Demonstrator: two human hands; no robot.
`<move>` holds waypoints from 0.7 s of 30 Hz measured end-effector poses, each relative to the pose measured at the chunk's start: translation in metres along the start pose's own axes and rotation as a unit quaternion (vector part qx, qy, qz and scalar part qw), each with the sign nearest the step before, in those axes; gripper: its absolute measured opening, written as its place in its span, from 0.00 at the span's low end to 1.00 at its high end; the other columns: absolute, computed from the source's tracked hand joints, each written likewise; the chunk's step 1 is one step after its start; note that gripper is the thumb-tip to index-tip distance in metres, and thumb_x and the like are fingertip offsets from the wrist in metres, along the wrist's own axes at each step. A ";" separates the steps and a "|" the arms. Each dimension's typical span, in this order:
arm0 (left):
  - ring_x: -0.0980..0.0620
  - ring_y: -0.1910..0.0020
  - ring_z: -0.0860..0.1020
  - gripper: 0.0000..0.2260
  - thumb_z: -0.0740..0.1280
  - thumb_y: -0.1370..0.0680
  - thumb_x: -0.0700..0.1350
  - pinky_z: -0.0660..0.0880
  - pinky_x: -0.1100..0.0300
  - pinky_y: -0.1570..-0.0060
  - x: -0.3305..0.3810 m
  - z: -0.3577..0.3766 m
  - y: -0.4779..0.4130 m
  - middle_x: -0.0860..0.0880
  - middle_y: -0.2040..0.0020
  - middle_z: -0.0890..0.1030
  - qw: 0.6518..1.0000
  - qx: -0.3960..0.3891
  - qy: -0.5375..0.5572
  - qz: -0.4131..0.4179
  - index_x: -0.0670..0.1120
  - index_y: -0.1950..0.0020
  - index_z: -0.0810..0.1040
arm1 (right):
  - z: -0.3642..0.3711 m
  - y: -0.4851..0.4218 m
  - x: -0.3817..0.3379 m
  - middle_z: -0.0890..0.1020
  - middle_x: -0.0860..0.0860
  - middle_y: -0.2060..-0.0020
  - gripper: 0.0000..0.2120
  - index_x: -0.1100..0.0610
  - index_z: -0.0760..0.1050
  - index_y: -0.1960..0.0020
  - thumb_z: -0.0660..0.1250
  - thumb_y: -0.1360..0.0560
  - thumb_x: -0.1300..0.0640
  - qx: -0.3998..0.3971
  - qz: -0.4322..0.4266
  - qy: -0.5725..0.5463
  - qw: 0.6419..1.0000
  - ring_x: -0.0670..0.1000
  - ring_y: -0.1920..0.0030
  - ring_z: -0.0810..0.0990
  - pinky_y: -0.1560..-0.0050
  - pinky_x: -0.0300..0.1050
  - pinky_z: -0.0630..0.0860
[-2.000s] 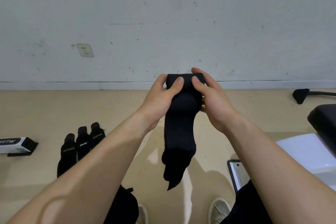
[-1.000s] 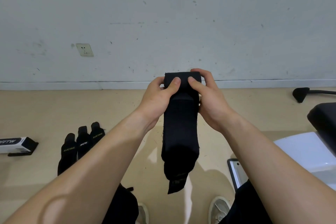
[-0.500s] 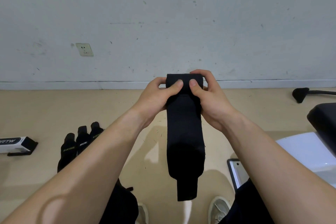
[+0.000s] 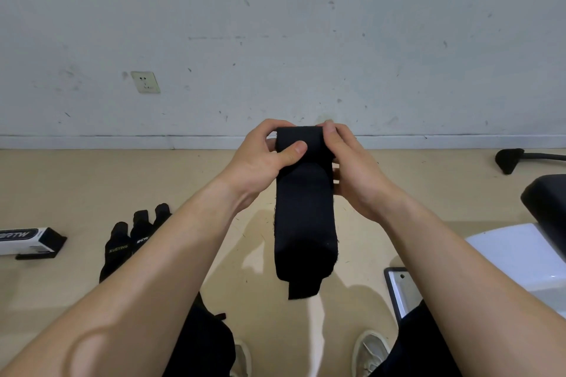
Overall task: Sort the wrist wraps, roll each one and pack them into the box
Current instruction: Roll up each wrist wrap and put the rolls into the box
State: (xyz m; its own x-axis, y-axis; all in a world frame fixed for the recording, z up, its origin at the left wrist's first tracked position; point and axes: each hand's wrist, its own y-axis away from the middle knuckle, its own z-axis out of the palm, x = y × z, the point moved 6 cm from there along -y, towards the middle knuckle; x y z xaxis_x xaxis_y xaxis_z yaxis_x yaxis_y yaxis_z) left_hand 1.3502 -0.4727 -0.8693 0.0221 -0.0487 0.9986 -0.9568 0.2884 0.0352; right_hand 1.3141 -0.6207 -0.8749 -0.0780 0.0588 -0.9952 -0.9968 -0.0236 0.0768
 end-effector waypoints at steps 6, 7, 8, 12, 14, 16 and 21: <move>0.43 0.45 0.86 0.21 0.78 0.24 0.43 0.82 0.46 0.40 -0.005 0.001 0.000 0.42 0.44 0.86 0.999 0.002 0.039 -0.022 0.44 0.33 0.76 | -0.003 0.000 -0.002 0.84 0.45 0.56 0.11 0.51 0.72 0.36 0.62 0.16 0.49 0.015 -0.022 -0.034 0.999 0.47 0.58 0.85 0.64 0.43 0.79; 0.43 0.45 0.86 0.21 0.77 0.23 0.43 0.81 0.46 0.39 -0.006 0.003 0.000 0.41 0.44 0.86 0.998 -0.001 0.045 -0.033 0.43 0.33 0.76 | -0.004 0.000 -0.002 0.84 0.47 0.53 0.11 0.51 0.72 0.36 0.62 0.16 0.49 0.018 -0.023 -0.039 0.999 0.47 0.57 0.85 0.63 0.43 0.79; 0.44 0.45 0.86 0.20 0.75 0.22 0.44 0.81 0.47 0.38 -0.008 0.005 0.000 0.42 0.43 0.86 0.998 -0.005 0.044 -0.040 0.42 0.33 0.76 | -0.004 0.000 -0.002 0.84 0.48 0.51 0.11 0.50 0.72 0.35 0.62 0.16 0.50 0.021 -0.025 -0.043 0.999 0.47 0.56 0.85 0.62 0.43 0.80; 0.52 0.47 0.86 0.18 0.71 0.19 0.49 0.82 0.57 0.50 -0.012 0.015 0.001 0.48 0.42 0.86 0.998 -0.009 0.044 -0.049 0.44 0.31 0.76 | -0.004 -0.001 0.001 0.83 0.53 0.45 0.10 0.50 0.70 0.34 0.61 0.15 0.52 0.047 -0.045 -0.064 0.996 0.51 0.48 0.85 0.52 0.45 0.82; 0.53 0.48 0.86 0.17 0.70 0.18 0.50 0.82 0.60 0.54 -0.013 0.022 0.002 0.48 0.42 0.86 0.997 -0.009 0.062 -0.054 0.45 0.32 0.77 | -0.005 -0.003 0.004 0.82 0.55 0.41 0.11 0.51 0.68 0.33 0.60 0.15 0.53 0.058 -0.052 -0.065 0.995 0.55 0.44 0.84 0.47 0.49 0.83; 0.48 0.44 0.86 0.17 0.69 0.17 0.50 0.83 0.54 0.47 -0.014 0.028 0.001 0.44 0.40 0.86 0.994 -0.012 0.095 -0.057 0.43 0.32 0.77 | -0.005 -0.003 0.004 0.81 0.55 0.40 0.11 0.50 0.66 0.33 0.59 0.14 0.52 0.061 -0.059 -0.055 0.995 0.53 0.43 0.84 0.46 0.48 0.83; 0.45 0.42 0.85 0.26 0.68 0.20 0.61 0.81 0.48 0.41 -0.015 0.037 0.002 0.43 0.40 0.85 0.991 -0.007 0.119 -0.065 0.43 0.31 0.76 | -0.006 0.000 0.005 0.81 0.50 0.45 0.12 0.50 0.63 0.31 0.57 0.14 0.51 0.051 -0.072 -0.008 0.996 0.39 0.55 0.84 0.57 0.35 0.80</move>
State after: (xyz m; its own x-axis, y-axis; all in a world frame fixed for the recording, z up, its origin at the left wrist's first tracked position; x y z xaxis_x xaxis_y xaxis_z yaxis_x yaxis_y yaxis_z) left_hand 1.3371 -0.5065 -0.8855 0.2137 0.1407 0.9667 -0.9377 0.3070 0.1626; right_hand 1.3142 -0.6261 -0.8806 0.0671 0.0692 -0.9953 -0.9942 0.0884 -0.0609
